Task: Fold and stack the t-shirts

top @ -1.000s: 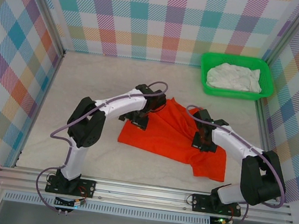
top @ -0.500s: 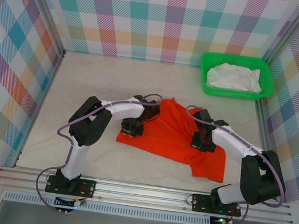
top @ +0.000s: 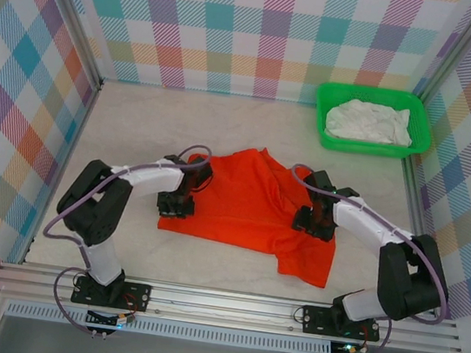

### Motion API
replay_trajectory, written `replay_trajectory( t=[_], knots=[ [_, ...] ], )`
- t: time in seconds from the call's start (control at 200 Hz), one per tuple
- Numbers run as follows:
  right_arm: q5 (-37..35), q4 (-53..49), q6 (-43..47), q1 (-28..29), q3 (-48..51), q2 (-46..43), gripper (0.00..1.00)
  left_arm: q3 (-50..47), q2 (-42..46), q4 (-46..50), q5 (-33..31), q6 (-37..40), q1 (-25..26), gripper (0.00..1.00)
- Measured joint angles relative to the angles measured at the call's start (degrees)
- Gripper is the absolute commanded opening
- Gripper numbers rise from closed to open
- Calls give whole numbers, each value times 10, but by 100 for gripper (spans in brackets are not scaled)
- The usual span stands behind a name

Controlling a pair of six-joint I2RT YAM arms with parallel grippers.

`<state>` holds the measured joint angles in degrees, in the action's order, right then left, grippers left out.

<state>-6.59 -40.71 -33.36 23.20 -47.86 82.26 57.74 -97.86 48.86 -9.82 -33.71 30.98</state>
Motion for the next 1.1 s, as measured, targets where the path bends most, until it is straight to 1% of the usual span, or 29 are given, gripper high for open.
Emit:
replay_trajectory(
  t=[0.195,0.355,0.445,0.59,0.68,0.86,0.985,1.1],
  knots=[
    [0,-10,-2,-1,-4,-31,56,-52,76,-12,21,-31,0,22],
    [2,-14,-3,-20,-2,-31,52,-113,126,-46,52,-61,0,23],
    [11,-10,-5,-35,8,-31,51,-144,130,-64,66,-76,1,23],
    [34,10,-12,-58,29,-30,48,-146,134,-78,70,-90,1,21],
    [52,30,-21,-83,50,-30,45,-146,133,-85,71,-95,3,21],
    [82,64,-38,-134,82,-29,42,-127,133,-78,68,-96,15,21],
    [91,81,-47,-148,85,-24,41,-60,134,-42,61,-83,23,22],
    [93,93,-54,-154,85,-14,41,7,132,-28,54,-64,24,23]
  ],
)
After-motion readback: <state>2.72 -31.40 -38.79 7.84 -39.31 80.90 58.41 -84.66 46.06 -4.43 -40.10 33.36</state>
